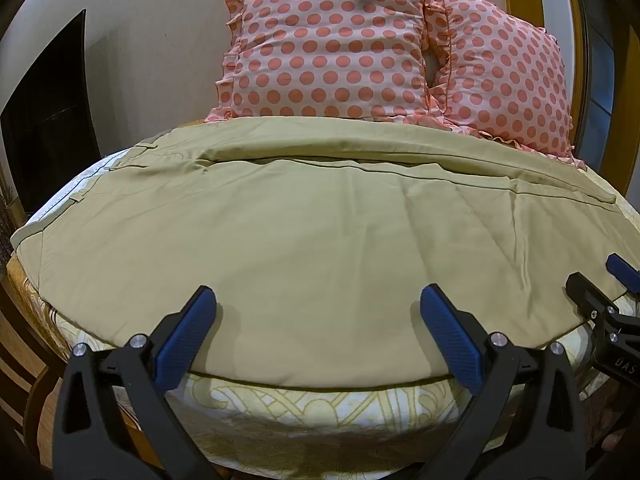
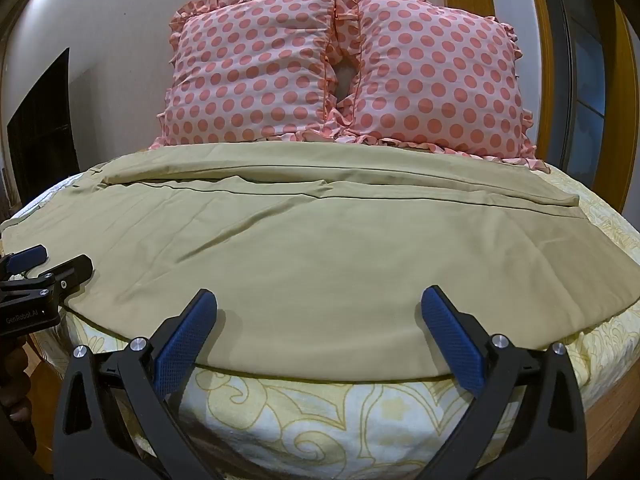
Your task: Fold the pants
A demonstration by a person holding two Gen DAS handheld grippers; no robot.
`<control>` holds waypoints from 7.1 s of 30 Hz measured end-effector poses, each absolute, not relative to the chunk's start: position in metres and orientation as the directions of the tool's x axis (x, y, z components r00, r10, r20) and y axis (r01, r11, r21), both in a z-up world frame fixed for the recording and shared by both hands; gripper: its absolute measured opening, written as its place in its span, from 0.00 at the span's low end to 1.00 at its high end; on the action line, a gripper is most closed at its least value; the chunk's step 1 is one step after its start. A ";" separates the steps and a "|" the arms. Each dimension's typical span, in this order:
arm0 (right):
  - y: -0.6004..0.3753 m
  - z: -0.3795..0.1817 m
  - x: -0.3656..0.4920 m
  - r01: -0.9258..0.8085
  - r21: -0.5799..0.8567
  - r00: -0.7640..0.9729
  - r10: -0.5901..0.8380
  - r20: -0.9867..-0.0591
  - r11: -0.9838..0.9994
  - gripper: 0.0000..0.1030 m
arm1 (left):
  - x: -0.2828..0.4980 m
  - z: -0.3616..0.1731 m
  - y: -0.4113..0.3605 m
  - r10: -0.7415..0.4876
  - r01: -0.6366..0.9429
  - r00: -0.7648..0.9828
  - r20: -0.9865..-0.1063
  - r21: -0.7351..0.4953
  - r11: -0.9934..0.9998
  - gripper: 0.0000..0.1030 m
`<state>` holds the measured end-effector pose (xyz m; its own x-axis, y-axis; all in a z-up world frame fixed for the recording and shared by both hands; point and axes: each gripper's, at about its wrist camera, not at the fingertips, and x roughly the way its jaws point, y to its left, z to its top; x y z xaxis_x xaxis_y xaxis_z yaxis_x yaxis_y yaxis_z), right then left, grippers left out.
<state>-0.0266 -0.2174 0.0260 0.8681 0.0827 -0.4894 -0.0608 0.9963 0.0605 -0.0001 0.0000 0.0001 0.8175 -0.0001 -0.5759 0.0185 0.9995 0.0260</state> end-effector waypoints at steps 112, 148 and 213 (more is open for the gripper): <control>-0.480 0.014 0.139 0.217 0.850 0.810 0.397 -0.431 0.480 0.51 | 0.056 0.091 0.014 -0.001 -0.018 0.885 -0.466 -0.037 0.999 0.98; -0.510 -0.001 0.042 0.212 0.851 0.946 0.117 -0.302 0.480 0.02 | 0.255 0.083 0.101 -0.087 -0.178 0.715 -0.694 -0.301 0.937 0.82; -0.517 -0.016 -0.053 0.446 0.575 0.865 -0.165 -0.474 0.686 0.10 | -0.022 0.049 0.171 0.216 -0.319 0.830 -0.515 -0.121 0.940 0.66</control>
<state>-0.0530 -0.5168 -0.0158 0.8651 -0.1655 -0.4736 0.4461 0.6857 0.5752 -0.0219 0.1713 0.0492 0.8295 0.2158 -0.5151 -0.3195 0.9399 -0.1207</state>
